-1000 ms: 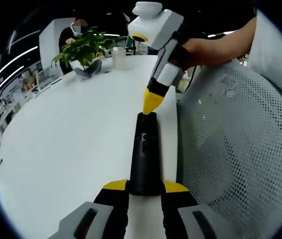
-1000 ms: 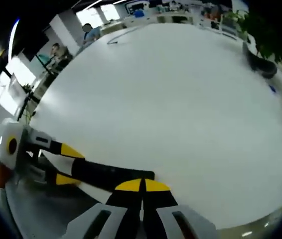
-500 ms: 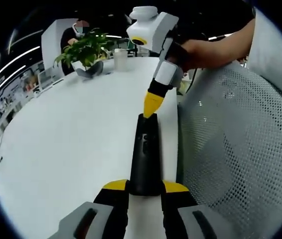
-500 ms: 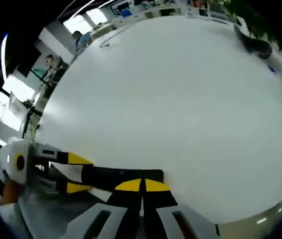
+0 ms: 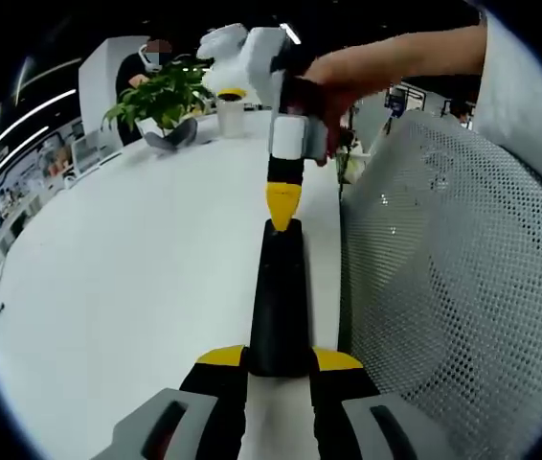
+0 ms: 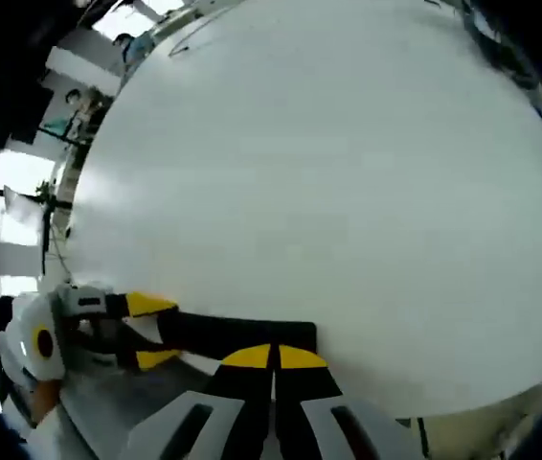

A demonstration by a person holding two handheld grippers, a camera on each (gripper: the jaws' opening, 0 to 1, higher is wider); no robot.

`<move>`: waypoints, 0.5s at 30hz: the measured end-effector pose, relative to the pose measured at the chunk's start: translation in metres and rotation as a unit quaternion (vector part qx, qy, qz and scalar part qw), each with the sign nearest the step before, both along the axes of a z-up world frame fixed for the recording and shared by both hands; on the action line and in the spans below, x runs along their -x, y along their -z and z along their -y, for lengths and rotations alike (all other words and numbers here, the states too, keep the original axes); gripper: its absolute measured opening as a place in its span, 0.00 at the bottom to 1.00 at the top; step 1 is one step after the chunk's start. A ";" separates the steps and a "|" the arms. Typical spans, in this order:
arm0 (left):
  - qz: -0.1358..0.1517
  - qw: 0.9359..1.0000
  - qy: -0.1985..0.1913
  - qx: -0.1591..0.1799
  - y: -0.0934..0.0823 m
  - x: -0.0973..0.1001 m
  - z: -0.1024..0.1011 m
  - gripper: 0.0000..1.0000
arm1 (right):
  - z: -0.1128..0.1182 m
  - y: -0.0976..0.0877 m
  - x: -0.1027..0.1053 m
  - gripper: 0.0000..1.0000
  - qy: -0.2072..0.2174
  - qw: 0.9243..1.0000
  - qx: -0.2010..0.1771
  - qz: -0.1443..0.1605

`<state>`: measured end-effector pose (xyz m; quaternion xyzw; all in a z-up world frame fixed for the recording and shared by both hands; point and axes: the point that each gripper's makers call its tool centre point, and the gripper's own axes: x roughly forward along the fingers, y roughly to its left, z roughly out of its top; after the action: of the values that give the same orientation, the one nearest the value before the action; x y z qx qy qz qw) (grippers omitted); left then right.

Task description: Press the specified remote control buttons in sequence, fully releasing each button before pressing the next.

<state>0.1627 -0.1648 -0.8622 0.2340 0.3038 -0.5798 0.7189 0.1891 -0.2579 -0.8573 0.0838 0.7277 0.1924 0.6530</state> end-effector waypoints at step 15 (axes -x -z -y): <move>0.000 1.000 0.003 -0.002 -0.001 0.001 -0.001 0.24 | 0.000 -0.002 0.003 0.00 0.031 0.996 0.002 0.083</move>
<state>0.1617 -0.1642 -0.8614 0.2367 0.3042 -0.5810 0.7168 0.1857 -0.2583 -0.8553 0.0891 0.6682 0.1771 0.7171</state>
